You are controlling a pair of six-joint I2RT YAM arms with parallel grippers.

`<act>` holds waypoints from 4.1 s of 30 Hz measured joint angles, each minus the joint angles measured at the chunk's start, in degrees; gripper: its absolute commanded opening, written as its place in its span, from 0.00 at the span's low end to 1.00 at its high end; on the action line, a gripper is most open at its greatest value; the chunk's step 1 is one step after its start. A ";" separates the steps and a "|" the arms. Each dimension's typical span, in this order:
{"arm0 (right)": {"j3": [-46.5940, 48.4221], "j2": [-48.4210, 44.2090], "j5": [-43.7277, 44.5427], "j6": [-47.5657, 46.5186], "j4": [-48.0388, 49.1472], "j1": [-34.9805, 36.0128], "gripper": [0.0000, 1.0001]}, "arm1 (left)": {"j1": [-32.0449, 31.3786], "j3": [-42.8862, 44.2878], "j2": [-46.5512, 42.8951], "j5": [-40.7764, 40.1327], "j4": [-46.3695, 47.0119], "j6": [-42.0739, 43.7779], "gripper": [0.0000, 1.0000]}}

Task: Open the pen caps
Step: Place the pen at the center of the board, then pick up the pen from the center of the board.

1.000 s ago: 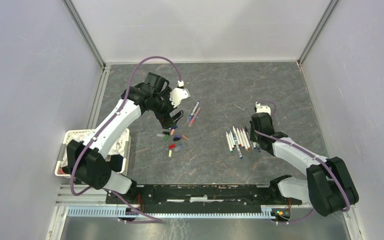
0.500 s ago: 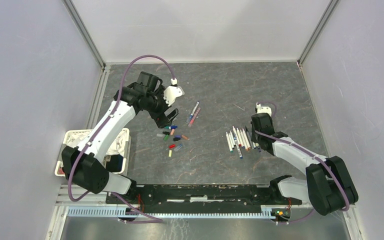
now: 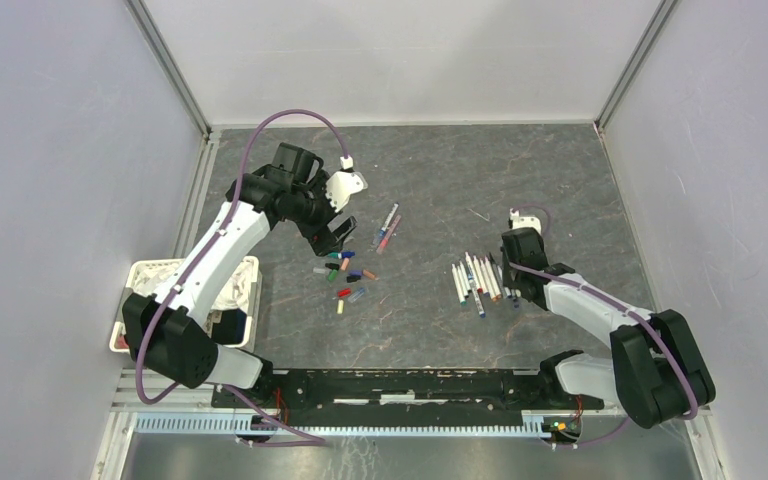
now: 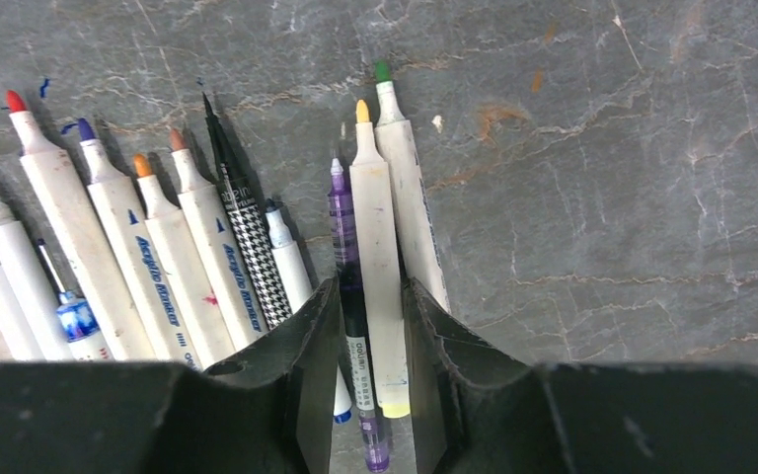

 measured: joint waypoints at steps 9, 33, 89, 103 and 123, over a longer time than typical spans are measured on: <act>0.02 -0.13 2.82 0.17 -2.23 -0.44 0.33 | 0.33 0.11 0.00 0.07 0.00 -0.02 1.00; 14.08 -2.08 -0.24 0.94 -6.73 0.63 0.57 | 4.90 3.06 -0.24 2.91 -0.15 -0.59 1.00; 54.73 49.64 -0.83 12.81 -4.59 20.87 0.00 | 7.13 -3.58 -11.13 -3.19 6.23 -5.33 1.00; 29.97 17.29 -7.43 17.66 13.46 21.14 0.00 | 7.17 -0.35 -11.26 5.64 5.16 -9.11 1.00; 19.78 5.27 -4.63 22.23 57.07 37.11 0.00 | 5.16 -3.06 -10.14 41.68 6.84 -17.59 1.00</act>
